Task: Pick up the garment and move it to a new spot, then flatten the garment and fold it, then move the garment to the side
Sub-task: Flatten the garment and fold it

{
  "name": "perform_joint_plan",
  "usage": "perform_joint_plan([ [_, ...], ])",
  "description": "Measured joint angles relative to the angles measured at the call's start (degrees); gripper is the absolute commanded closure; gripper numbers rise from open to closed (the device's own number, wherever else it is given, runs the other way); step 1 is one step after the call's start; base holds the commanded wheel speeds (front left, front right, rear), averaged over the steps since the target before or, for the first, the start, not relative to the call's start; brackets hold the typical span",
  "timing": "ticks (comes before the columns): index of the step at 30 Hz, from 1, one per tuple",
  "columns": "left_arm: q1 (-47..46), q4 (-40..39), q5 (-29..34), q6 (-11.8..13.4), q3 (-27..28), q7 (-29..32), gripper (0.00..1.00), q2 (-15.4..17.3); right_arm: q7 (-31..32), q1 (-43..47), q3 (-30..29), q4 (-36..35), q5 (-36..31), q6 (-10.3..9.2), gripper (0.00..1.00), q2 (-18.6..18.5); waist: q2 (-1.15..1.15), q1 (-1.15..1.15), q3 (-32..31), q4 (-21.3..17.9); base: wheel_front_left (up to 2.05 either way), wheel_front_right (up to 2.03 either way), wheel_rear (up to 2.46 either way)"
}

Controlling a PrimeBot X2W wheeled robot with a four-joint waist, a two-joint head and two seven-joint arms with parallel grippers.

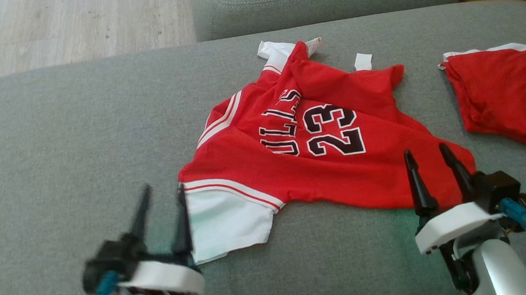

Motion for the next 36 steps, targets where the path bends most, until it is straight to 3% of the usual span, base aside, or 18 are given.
perform_joint_plan([
  [6,0.1,8.3,0.1,-0.6,-3.1,6.1,0.0,0.0,-0.7,-0.3,-0.1,0.5,0.8,0.0,0.0,0.0,0.0,0.0,0.4,-0.2,0.0,0.0,0.0],
  [16,-1.1,13.9,1.5,3.7,-4.2,13.7,0.0,0.3,-1.2,-1.0,0.9,1.5,1.6,0.0,0.0,0.0,0.0,0.0,1.8,-1.5,0.0,0.0,0.0],
  [19,-2.3,14.4,1.5,3.9,-4.3,15.1,0.0,0.3,-1.6,-1.8,0.9,1.6,1.6,0.0,0.0,0.0,0.0,0.0,2.2,-2.0,0.0,0.0,0.0],
  [20,-2.6,14.5,1.5,3.8,-4.3,15.5,0.17,0.3,-1.6,-2.0,0.8,1.7,1.6,0.0,0.0,0.0,0.0,0.0,2.3,-2.1,0.0,0.0,0.0],
  [21,-2.8,14.4,1.4,3.3,-4.4,15.8,0.66,0.4,-1.6,-2.0,0.8,1.9,1.6,0.0,0.0,0.0,0.0,0.0,2.4,-2.2,0.0,0.0,0.0],
  [22,-3.0,14.3,1.1,2.8,-4.4,16.0,1.0,0.4,-1.6,-2.0,0.8,2.2,1.6,0.0,0.0,0.0,0.0,0.0,2.5,-2.4,0.0,0.0,0.0],
  [29,-2.8,12.1,-0.1,1.9,-4.1,9.9,1.0,0.5,0.7,-2.0,-1.2,4.9,0.6,0.0,0.0,0.1,0.0,0.01,1.9,-2.9,0.0,0.0,0.0],
  [36,-2.9,4.9,-0.1,4.6,-1.6,1.7,1.0,0.6,4.0,0.1,-4.1,7.3,0.7,0.0,0.0,0.2,0.0,0.0,1.0,-2.7,0.0,0.0,0.0],
])
